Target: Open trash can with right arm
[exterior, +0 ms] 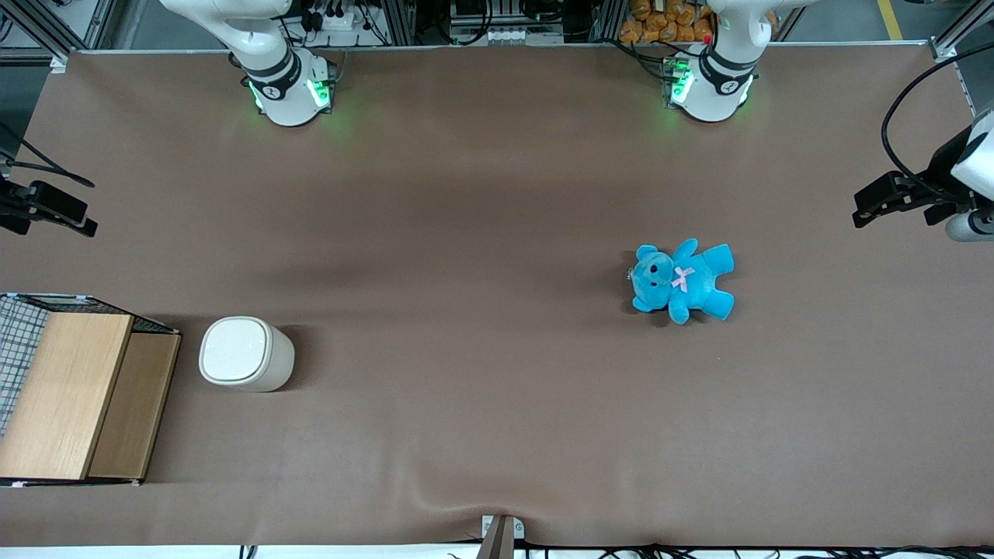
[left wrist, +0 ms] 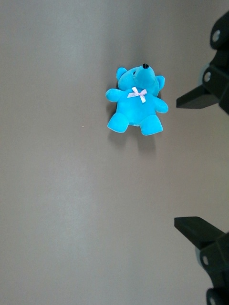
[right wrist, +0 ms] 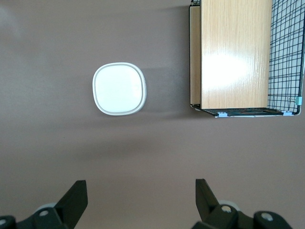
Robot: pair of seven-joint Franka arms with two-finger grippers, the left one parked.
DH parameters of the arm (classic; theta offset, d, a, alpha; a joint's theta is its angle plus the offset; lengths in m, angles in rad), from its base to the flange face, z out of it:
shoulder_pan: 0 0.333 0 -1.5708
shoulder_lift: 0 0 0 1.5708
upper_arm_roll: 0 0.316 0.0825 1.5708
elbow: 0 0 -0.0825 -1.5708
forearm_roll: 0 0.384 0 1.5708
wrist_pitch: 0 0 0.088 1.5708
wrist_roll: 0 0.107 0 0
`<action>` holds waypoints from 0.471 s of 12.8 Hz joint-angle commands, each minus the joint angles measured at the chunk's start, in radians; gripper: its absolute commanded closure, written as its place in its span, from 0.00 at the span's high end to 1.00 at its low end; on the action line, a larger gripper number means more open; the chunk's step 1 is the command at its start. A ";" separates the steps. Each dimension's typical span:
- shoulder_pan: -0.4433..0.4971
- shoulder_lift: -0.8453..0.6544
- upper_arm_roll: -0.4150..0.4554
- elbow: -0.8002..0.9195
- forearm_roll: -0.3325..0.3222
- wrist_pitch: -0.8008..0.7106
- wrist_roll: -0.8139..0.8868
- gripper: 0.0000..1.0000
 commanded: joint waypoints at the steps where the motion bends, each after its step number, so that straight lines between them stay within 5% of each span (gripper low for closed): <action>1: -0.010 -0.005 0.010 -0.008 0.000 -0.004 0.004 1.00; 4: -0.005 0.021 0.010 0.001 0.000 0.007 0.006 1.00; 6: -0.004 0.053 0.010 0.005 0.001 0.013 0.006 0.64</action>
